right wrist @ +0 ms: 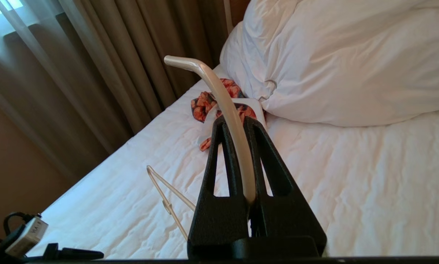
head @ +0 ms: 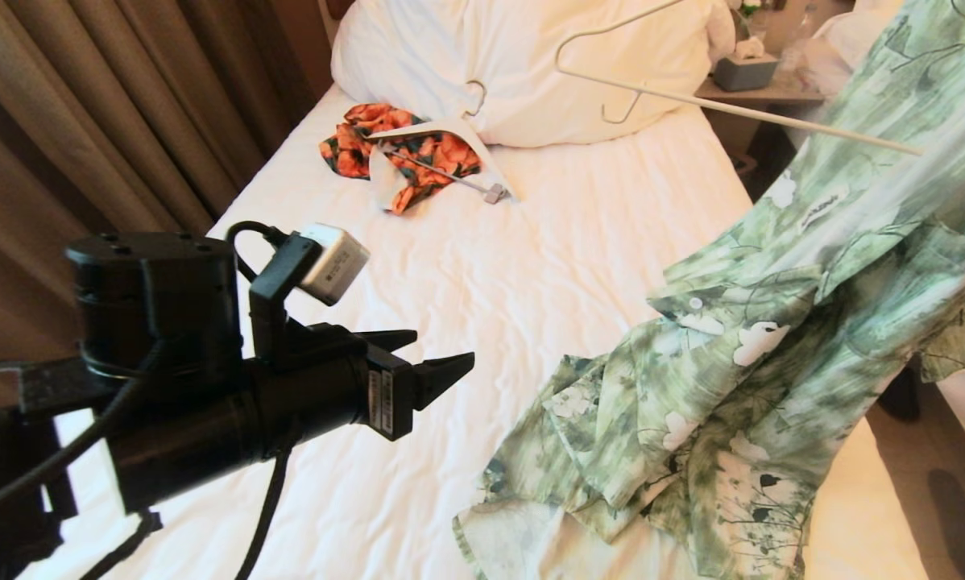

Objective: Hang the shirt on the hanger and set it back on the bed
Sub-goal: Take the clothes hanger out of the clothes

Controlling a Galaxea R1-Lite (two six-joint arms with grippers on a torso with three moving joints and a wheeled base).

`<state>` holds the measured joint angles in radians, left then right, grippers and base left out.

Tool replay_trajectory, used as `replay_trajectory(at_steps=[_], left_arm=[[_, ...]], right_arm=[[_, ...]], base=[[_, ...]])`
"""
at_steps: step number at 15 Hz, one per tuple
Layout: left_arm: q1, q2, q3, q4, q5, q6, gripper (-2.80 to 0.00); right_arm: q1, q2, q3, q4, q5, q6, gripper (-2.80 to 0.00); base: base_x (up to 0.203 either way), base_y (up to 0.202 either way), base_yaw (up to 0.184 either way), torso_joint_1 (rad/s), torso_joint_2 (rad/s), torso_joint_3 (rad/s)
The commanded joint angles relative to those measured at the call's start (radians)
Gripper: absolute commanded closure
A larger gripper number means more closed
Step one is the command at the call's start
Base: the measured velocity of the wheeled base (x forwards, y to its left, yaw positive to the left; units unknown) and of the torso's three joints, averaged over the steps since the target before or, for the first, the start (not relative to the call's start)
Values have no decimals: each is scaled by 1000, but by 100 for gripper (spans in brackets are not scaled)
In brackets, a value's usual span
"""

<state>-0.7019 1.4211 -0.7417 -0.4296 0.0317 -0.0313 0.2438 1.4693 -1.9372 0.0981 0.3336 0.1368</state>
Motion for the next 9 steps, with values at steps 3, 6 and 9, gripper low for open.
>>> replay_trajectory(at_steps=[3,6,9], left_arm=[[-78,-62,-46,-7,17,-18,-280],[-118,1,-108,-9,107,-30,-280],[-117,15,-138,-2,107,-35,-280]], right_arm=[[9,-16,10,-3,2,1,0],[33,-15,51,-5,2,7,0],[66,-12,119,-118,5,46,0]], base=[[0,0,0,0,0,0],[0,0,0,0,0,0],[0,0,0,0,0,0]])
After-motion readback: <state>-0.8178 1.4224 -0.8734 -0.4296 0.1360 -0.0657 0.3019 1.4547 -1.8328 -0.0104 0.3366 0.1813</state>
